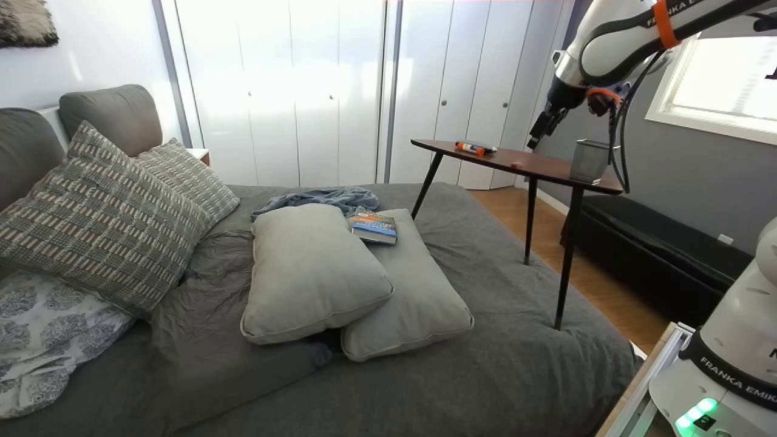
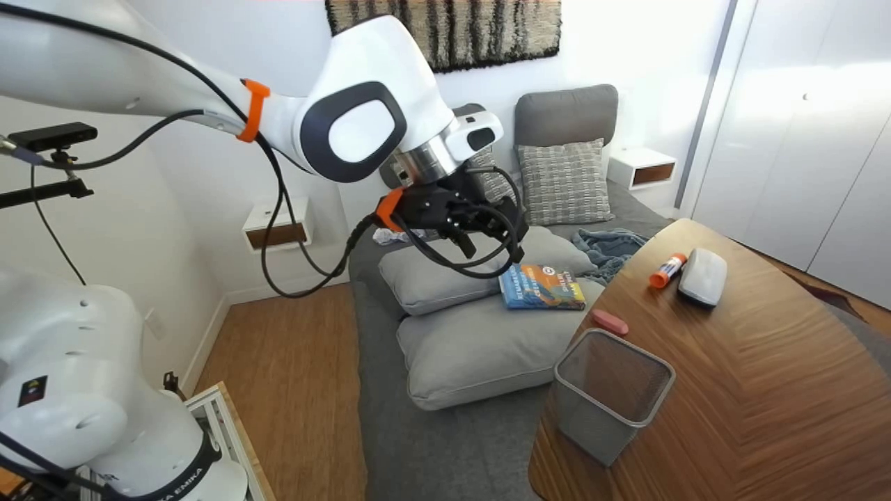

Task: Remove the book from the pillow and put it on the table

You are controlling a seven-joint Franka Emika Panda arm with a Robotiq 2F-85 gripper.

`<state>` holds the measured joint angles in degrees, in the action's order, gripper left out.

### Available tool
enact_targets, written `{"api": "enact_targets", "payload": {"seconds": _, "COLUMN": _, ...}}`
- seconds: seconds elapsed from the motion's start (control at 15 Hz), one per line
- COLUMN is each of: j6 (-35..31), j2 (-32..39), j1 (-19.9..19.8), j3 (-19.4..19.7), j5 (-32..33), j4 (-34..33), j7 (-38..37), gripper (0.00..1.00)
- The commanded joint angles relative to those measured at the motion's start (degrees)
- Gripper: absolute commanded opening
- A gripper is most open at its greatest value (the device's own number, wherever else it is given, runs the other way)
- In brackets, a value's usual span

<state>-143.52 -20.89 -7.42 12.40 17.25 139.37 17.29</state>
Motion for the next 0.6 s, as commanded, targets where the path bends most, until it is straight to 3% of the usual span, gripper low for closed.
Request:
{"api": "enact_targets", "payload": {"seconds": 0.0, "j6": -9.05, "j2": 5.85, "j1": -0.14, "j3": 0.73, "j5": -2.77, "j4": -3.18, "j7": -0.49, "gripper": 1.00}}
{"api": "enact_targets", "payload": {"seconds": 0.27, "j6": -12.41, "j2": 13.14, "j1": 5.01, "j3": 1.11, "j5": -10.75, "j4": -8.70, "j7": 8.92, "gripper": 1.00}}
{"api": "enact_targets", "payload": {"seconds": 0.53, "j6": -12.68, "j2": 20.11, "j1": 8.75, "j3": -2.61, "j5": -16.07, "j4": -13.37, "j7": 18.09, "gripper": 1.00}}
